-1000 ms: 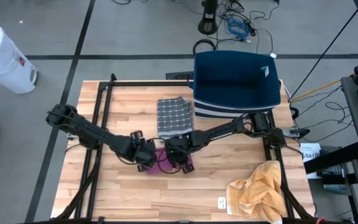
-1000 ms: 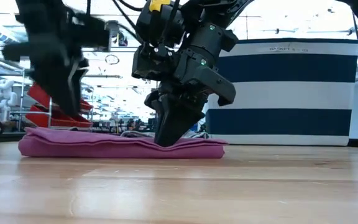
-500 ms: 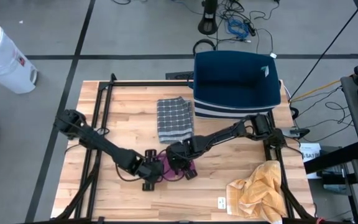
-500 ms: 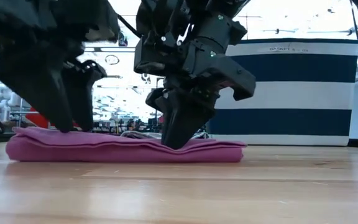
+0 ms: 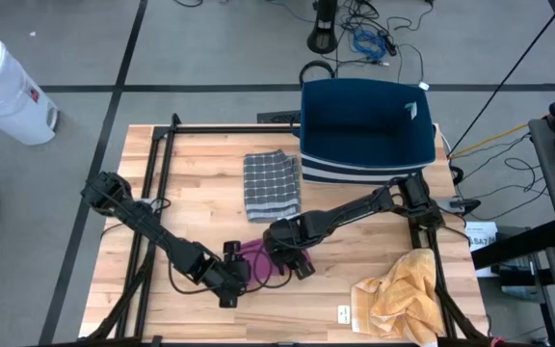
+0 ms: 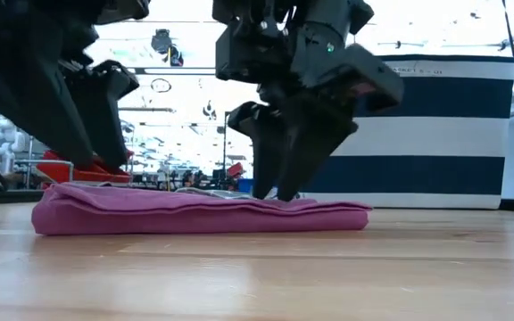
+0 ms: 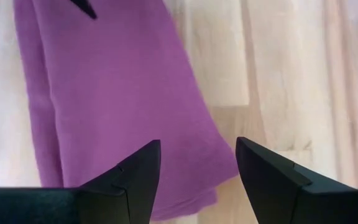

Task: Fold towel
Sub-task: Stack the folded pink towel on top of the folded gray checkered towel

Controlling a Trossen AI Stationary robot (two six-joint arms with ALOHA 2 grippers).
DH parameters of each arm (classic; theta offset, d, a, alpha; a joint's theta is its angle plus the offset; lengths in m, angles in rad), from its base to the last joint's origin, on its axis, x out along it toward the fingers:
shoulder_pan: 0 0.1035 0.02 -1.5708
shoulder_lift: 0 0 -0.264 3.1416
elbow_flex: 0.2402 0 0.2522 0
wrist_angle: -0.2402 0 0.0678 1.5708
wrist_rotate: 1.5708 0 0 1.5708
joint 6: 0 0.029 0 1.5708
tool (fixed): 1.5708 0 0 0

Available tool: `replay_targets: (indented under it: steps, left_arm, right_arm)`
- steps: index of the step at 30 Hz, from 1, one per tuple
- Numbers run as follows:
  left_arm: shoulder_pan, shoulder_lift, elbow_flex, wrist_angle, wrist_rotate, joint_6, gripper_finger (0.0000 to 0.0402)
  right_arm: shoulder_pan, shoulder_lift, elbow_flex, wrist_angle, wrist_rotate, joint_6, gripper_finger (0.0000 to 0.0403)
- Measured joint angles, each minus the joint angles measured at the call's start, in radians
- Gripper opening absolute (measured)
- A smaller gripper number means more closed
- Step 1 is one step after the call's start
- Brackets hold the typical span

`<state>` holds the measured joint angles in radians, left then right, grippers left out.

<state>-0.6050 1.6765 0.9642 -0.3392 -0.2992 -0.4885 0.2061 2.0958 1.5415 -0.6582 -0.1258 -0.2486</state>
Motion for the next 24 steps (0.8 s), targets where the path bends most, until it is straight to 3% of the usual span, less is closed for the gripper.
replay_targets:
  steps: [7,14,24]
  left_arm:
    - [-0.005,-0.001,0.000,0.045,-0.010,0.000,0.0216]
    - [-0.006,0.066,0.000,0.043,0.036,-0.001,0.0216]
    - [0.007,0.149,0.003,0.046,-0.023,-0.028,0.0216]
  right_arm:
    - [0.030,-0.009,0.002,-0.032,-0.001,0.006,0.0229]
    - [0.045,-0.010,0.004,-0.095,-0.001,0.029,0.0225]
    - [0.042,0.018,0.004,-0.155,0.069,0.042,0.0222]
